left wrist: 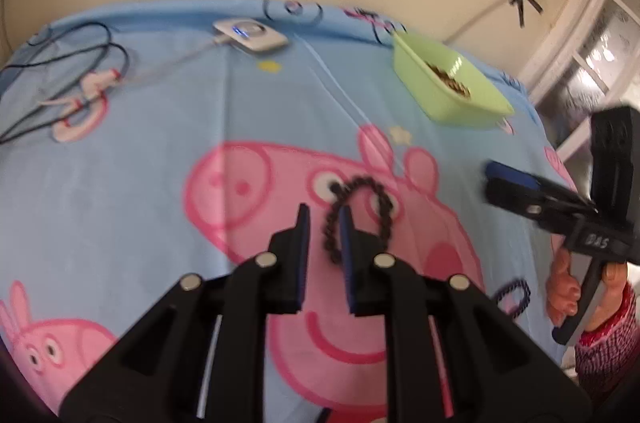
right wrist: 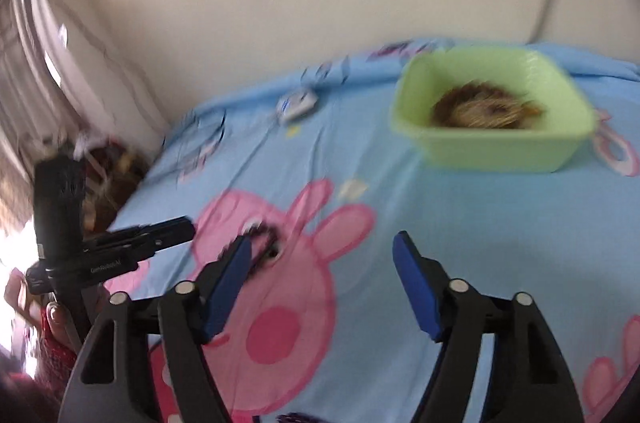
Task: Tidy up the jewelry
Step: 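Grasp the long dark purple bead necklace with the left gripper while the right grasps it too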
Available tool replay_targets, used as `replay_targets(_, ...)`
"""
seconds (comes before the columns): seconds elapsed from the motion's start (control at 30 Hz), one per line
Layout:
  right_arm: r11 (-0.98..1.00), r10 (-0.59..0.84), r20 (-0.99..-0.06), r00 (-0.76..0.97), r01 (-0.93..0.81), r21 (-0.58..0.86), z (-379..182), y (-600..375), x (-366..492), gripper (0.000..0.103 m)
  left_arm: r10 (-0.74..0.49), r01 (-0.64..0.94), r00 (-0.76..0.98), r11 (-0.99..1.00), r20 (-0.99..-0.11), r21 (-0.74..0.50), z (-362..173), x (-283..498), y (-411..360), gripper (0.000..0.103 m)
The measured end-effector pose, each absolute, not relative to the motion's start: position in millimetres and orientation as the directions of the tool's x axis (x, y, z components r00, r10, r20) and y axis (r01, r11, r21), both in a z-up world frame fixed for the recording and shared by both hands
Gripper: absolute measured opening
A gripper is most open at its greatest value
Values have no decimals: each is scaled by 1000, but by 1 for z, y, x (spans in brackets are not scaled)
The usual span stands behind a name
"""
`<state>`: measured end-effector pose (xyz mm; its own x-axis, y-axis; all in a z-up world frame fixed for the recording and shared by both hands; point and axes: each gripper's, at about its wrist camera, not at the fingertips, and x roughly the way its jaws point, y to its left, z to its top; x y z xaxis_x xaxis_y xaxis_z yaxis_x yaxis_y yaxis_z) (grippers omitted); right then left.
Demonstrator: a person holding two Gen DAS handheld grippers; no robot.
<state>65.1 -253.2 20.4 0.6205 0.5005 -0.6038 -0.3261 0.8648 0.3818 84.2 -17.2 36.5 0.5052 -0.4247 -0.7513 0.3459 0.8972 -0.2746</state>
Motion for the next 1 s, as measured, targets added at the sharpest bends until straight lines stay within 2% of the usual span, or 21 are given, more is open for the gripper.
replay_targets(0.03,872,490,-626,607,-341,351,19,-242,70,36,-423,351,504,897,-753,-269,33,83,-21,23)
replay_targets(0.07,875,484,-642,595,-353,332,18,-232,74,30,-422,351,507,897,-751,-267,31,81,-23,36)
replay_targets(0.1,873,486,-655,579,-366,323,17,-225,77,28,-424,352,511,897,-747,-268,29,79,-23,42)
replay_targets(0.23,868,470,-715,518,-420,265,12,-195,98,21,-381,357,526,910,-761,-209,20,78,-32,42)
replay_targets(0.33,861,438,-758,483,-467,200,5,-174,111,20,-356,343,532,920,-769,-188,15,80,-33,39)
replay_targets(0.37,859,428,-767,479,-479,180,4,-171,113,20,-342,337,534,925,-773,-176,14,81,-33,23)
replay_targets(0.4,856,418,-764,491,-494,151,4,-168,113,19,-328,326,540,931,-775,-167,14,81,-32,15)
replay_targets(0.43,856,394,-772,498,-505,111,3,-164,113,14,-340,330,534,927,-774,-180,14,82,-31,10)
replay_targets(0.47,856,369,-781,505,-512,73,3,-163,112,3,-346,333,531,925,-774,-185,13,81,-31,10)
replay_targets(0.5,843,383,-786,486,-531,82,3,-165,109,0,-350,335,529,923,-773,-189,14,81,-30,9)
replay_targets(0.63,813,410,-805,429,-571,110,1,-176,88,0,-372,372,509,908,-776,-192,16,68,-33,9)
replay_targets(0.77,793,480,-795,371,-571,212,-1,-198,56,0,-392,431,487,885,-781,-175,15,45,-39,10)
replay_targets(0.83,795,511,-762,398,-556,243,2,-216,35,0,-366,423,496,894,-787,-149,16,37,-39,19)
replay_targets(0.87,806,514,-748,420,-535,252,3,-227,26,0,-355,413,500,900,-790,-143,16,34,-37,27)
replay_targets(0.9,818,515,-732,446,-510,265,4,-240,16,0,-354,397,504,905,-788,-152,19,31,-33,30)
replay_targets(1.0,849,502,-701,506,-442,289,0,-272,-6,0,-375,378,516,907,-770,-188,30,24,-25,30)
